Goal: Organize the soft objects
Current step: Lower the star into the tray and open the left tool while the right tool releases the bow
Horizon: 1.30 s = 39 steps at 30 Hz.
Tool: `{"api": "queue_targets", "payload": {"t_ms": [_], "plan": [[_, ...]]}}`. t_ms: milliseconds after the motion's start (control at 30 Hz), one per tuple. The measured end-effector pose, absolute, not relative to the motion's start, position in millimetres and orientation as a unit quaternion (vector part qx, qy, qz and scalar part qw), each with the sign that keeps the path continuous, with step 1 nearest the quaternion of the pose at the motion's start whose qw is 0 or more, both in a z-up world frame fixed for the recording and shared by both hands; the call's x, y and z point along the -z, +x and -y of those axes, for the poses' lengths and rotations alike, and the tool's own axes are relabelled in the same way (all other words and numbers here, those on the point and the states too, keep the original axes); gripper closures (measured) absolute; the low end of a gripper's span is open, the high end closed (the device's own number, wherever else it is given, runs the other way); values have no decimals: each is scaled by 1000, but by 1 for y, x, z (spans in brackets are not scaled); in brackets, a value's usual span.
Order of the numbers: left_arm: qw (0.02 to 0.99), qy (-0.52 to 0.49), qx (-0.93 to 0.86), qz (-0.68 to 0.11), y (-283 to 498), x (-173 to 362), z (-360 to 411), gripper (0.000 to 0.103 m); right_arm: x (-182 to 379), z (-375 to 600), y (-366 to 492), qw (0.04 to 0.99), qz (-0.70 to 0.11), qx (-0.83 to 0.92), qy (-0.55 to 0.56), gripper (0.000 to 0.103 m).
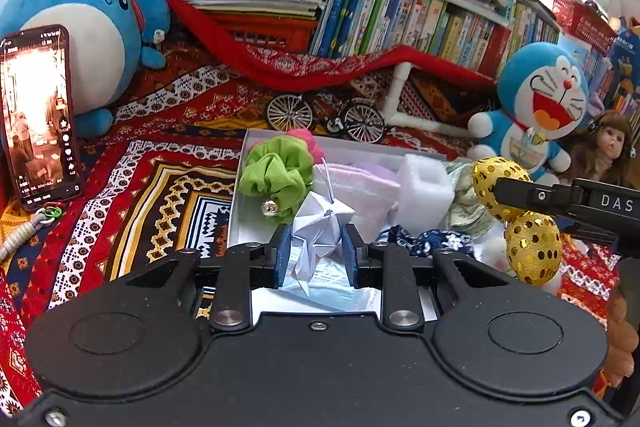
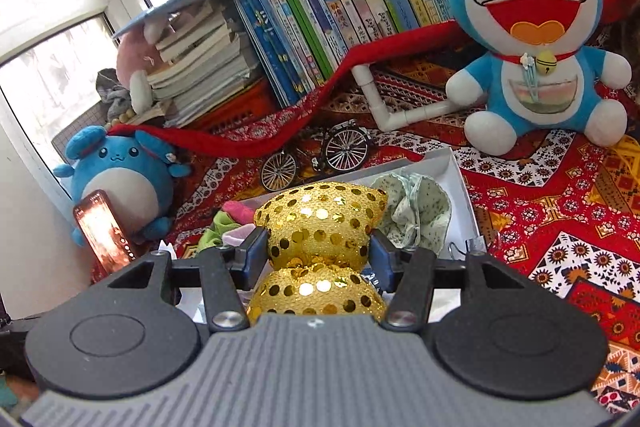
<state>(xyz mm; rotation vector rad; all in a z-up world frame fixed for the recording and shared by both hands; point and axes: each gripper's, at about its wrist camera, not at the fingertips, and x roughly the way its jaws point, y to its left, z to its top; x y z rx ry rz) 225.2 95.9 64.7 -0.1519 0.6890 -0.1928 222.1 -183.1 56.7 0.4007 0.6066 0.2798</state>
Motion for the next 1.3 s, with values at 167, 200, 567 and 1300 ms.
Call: {"api": "queue_targets", "payload": {"t_ms": [167, 200, 567, 1300], "plan": [[930, -70, 91, -348, 231, -56, -96, 77, -51, 179, 228, 924, -304, -129, 192, 43], [930, -69, 90, -350, 232, -55, -96, 77, -49, 179, 229, 924, -306, -128, 192, 43], [926, -65, 86, -362, 239, -44, -93, 77, -37, 179, 237, 921, -320, -117, 190, 42], [926, -52, 76, -366, 253, -36, -85, 77, -28, 174, 250, 924, -318, -108, 181, 41]]}}
